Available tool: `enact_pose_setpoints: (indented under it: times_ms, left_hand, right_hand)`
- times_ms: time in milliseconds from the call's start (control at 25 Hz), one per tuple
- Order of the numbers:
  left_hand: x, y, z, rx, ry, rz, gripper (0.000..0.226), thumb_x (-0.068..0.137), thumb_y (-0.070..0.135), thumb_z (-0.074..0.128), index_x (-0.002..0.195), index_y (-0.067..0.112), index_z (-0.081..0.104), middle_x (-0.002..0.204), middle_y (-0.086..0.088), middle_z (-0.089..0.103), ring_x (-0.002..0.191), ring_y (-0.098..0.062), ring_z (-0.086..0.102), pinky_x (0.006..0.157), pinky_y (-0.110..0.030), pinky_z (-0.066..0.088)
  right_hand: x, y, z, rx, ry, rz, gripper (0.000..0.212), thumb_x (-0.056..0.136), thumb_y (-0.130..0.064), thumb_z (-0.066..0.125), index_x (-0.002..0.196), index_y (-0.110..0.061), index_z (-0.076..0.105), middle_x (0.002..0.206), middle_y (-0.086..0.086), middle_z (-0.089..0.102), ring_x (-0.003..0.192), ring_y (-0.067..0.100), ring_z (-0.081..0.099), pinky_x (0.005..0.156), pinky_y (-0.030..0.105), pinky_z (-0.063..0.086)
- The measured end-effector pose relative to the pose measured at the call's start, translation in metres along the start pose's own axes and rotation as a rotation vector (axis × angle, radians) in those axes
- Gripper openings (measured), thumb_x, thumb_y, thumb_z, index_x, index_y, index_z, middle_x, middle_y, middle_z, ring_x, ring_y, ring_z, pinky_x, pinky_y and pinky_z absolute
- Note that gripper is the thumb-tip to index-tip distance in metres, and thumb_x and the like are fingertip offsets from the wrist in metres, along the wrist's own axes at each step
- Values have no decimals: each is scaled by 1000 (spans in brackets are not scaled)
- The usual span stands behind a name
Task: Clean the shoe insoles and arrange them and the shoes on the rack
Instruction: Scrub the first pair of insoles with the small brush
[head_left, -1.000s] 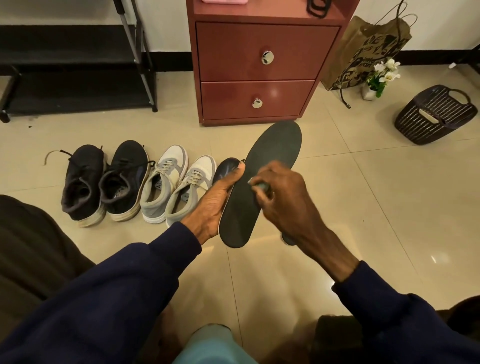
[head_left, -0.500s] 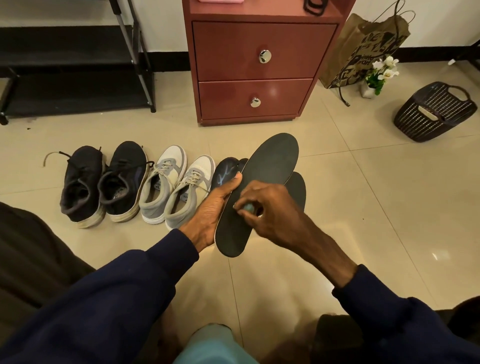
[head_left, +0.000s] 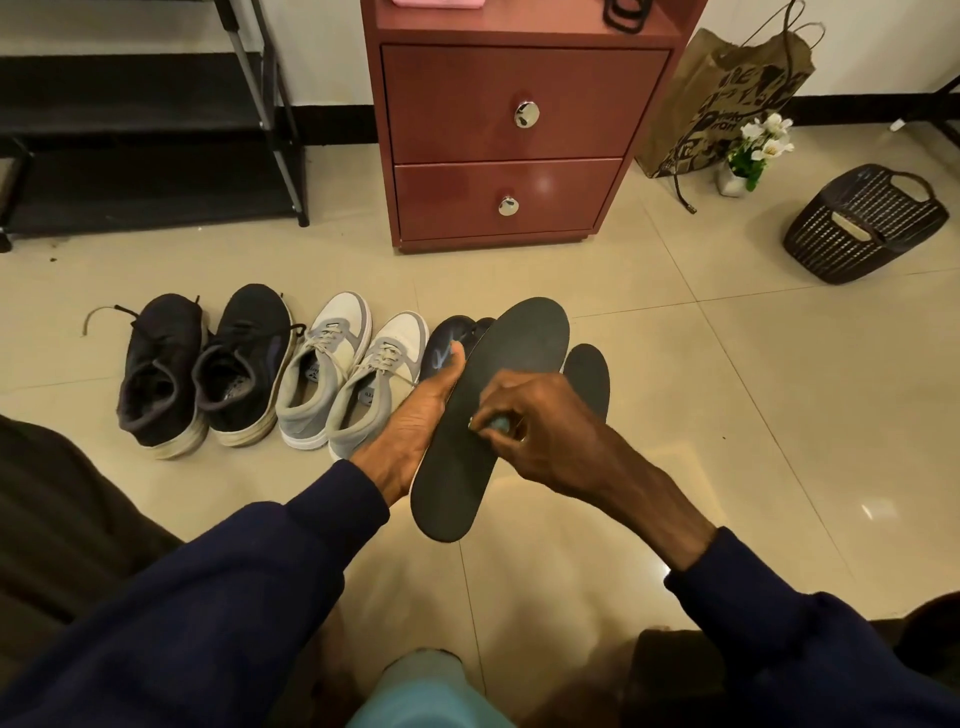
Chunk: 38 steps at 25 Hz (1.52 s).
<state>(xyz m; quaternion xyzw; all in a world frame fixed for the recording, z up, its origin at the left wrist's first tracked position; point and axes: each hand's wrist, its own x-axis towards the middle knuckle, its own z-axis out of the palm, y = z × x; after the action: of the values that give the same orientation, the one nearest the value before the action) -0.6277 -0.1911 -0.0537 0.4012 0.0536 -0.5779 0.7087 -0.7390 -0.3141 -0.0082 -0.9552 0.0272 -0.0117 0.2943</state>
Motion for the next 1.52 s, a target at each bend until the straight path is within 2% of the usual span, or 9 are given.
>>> enact_pose_setpoints:
  times_ms: [80, 240, 440, 680, 880, 1120, 1200, 1320, 1520]
  left_hand:
    - [-2, -3, 4, 2, -6, -29, 49, 102, 53, 53, 126, 14, 73, 117, -11, 75, 93, -27, 74, 84, -41, 62]
    - [-2, -6, 4, 2, -79, -65, 59, 105, 50, 49, 135, 2, 64, 138, -27, 61, 130, -46, 57, 113, -53, 44]
    - [-3, -5, 3, 34, -71, -62, 53, 105, 46, 53, 141, 8, 61, 133, -22, 65, 103, -38, 69, 101, -52, 51]
    - [-5, -7, 4, 40, -99, -100, 59, 108, 48, 40, 135, 2, 63, 141, -28, 58, 133, -46, 54, 110, -51, 43]
    - [-5, -8, 4, 42, -64, -79, 54, 105, 44, 51, 141, 4, 60, 128, -27, 66, 99, -40, 71, 94, -51, 55]
    - [-2, -9, 3, 25, -128, -109, 60, 108, 48, 41, 144, 2, 54, 142, -28, 57, 129, -46, 55, 101, -48, 51]
    - [0, -7, 2, 16, -141, -103, 59, 107, 48, 44, 142, 2, 57, 140, -28, 59, 124, -46, 58, 100, -49, 52]
    - [0, -9, 1, 21, -101, -90, 56, 105, 47, 50, 139, 3, 61, 136, -27, 62, 111, -42, 65, 100, -52, 50]
    - [1, -9, 1, 9, -112, -98, 61, 107, 50, 45, 140, 1, 59, 142, -29, 57, 129, -46, 54, 103, -49, 50]
  right_hand:
    - [4, 9, -5, -59, 68, 55, 14, 82, -6, 77, 94, -12, 79, 95, 4, 69, 85, 13, 62, 72, 12, 42]
    - [5, 48, -24, -248, 460, 273, 16, 78, -1, 75, 91, -11, 76, 96, 8, 68, 87, 23, 62, 77, 20, 40]
    - [3, 25, -6, 8, 232, 102, 14, 80, -6, 77, 90, -14, 80, 93, 1, 70, 81, 11, 64, 72, 20, 54]
    - [4, 62, -30, -128, 637, 296, 12, 82, -2, 72, 92, -8, 75, 94, 10, 68, 84, 25, 64, 78, 41, 56]
    - [4, 23, -9, -10, 168, 157, 14, 82, -7, 77, 93, -14, 80, 96, 2, 70, 83, 14, 65, 71, 13, 50]
    - [0, 63, -36, -194, 566, 312, 16, 77, 2, 75, 90, -6, 76, 94, 12, 69, 86, 28, 65, 77, 35, 54]
    - [1, 48, -25, -150, 499, 245, 17, 77, 0, 75, 92, -9, 76, 95, 8, 68, 86, 24, 65, 77, 33, 54]
    - [3, 27, -16, -36, 170, 169, 15, 80, -5, 76, 91, -15, 79, 96, 1, 69, 83, 17, 66, 70, 22, 52]
    - [3, 50, -41, -205, 441, 329, 12, 81, -2, 74, 90, -9, 77, 96, 11, 70, 87, 25, 66, 78, 31, 53]
